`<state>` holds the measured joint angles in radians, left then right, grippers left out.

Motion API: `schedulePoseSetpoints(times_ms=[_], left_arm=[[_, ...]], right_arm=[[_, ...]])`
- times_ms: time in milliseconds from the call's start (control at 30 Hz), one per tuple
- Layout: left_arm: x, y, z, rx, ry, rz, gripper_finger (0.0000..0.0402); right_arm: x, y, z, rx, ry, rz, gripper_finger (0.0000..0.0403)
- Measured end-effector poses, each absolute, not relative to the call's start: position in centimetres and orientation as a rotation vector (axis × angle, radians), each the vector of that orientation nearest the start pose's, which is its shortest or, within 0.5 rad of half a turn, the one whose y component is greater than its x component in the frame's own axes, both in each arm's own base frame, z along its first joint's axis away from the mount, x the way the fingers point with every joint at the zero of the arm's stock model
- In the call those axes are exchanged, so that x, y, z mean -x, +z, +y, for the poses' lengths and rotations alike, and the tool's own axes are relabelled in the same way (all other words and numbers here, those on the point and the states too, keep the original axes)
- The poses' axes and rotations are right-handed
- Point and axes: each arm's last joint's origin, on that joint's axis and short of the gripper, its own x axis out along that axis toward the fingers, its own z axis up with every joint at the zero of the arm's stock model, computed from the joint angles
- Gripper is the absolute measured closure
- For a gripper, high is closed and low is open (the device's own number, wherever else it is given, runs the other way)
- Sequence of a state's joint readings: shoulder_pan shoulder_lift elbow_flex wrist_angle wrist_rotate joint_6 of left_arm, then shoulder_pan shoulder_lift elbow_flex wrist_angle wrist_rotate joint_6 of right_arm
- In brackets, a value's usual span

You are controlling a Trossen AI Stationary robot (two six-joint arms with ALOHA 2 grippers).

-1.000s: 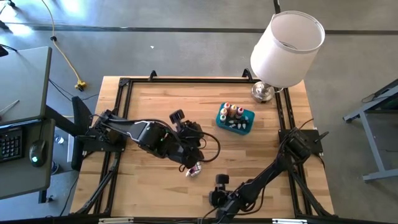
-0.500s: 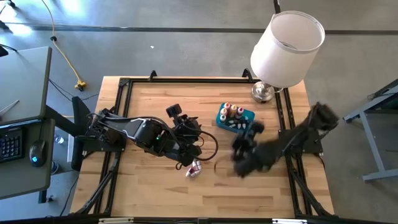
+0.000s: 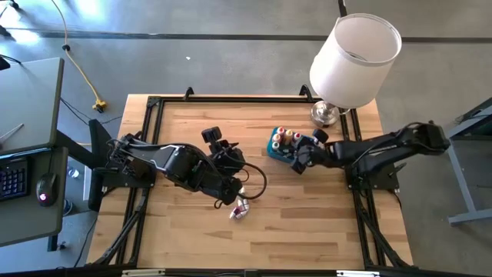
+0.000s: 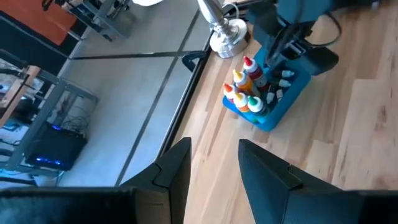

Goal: Pick & Place food coloring
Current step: Put the small dark blue food coloring bottle into the blue bin, then put the bottom small red food coloring bottle into the blue bin

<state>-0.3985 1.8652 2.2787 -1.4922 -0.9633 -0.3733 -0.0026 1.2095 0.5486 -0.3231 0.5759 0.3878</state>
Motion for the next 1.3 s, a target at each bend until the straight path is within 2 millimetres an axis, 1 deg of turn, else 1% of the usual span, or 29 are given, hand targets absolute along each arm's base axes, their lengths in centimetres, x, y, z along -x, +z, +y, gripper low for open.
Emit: schedulePoseSetpoints(times_ms=[167,300,433,567,700,767,833,933,1033,1100,1200,1267,1300], left_arm=[[-31.9,43.5,-10.9,-0.344,0.642,0.732,0.0273],[-31.9,43.5,-10.9,-0.344,0.643,0.731,0.0273],[-31.9,43.5,-10.9,-0.344,0.643,0.731,0.0273],[-31.9,43.5,-10.9,-0.344,0.644,0.731,0.0273],[-31.9,43.5,-10.9,-0.327,0.653,0.723,0.0273],[-31.9,43.5,-10.9,-0.329,0.654,0.727,0.0273],[-31.6,43.3,-10.8,-0.338,0.661,0.748,0.0273],[-31.4,43.1,-10.7,-0.291,0.669,0.763,0.0273],[-30.6,43.6,-10.8,-0.256,0.595,0.796,0.0273],[-30.1,44.1,-10.6,-0.242,0.585,0.785,0.0273],[-28.9,44.6,-10.5,-0.229,0.567,0.778,0.0273],[-27.9,44.5,-10.1,-0.197,0.586,0.772,0.0273],[-27.3,44.1,-9.8,-0.185,0.597,0.782,0.0273]], right_arm=[[-20.0,15.6,-3.0,-0.163,-0.618,0.931,0.0328],[-20.0,15.5,-3.8,-0.237,-0.577,0.944,0.0327],[-19.9,15.5,-4.1,-0.2,-0.48,0.982,0.0323],[-19.9,15.5,-4.3,-0.198,-0.464,0.981,0.0302],[-20.4,16.2,-4.4,-0.179,-0.453,0.964,0.0278],[-20.9,17.0,-4.5,-0.157,-0.441,0.945,0.027],[-21.6,18.4,-4.4,-0.153,-0.429,0.923,0.0265],[-22.8,21.0,-3.6,-0.133,-0.376,0.885,0.0264],[-23.9,23.4,-1.8,-0.077,-0.309,0.838,0.0264],[-24.5,24.9,-0.3,-0.045,-0.261,0.789,0.0264],[-24.8,26.1,2.2,-0.004,-0.182,0.739,0.0263],[-24.8,26.3,3.8,0.025,-0.141,0.704,0.0263],[-24.7,26.2,4.5,0.036,-0.123,0.687,0.0263]])
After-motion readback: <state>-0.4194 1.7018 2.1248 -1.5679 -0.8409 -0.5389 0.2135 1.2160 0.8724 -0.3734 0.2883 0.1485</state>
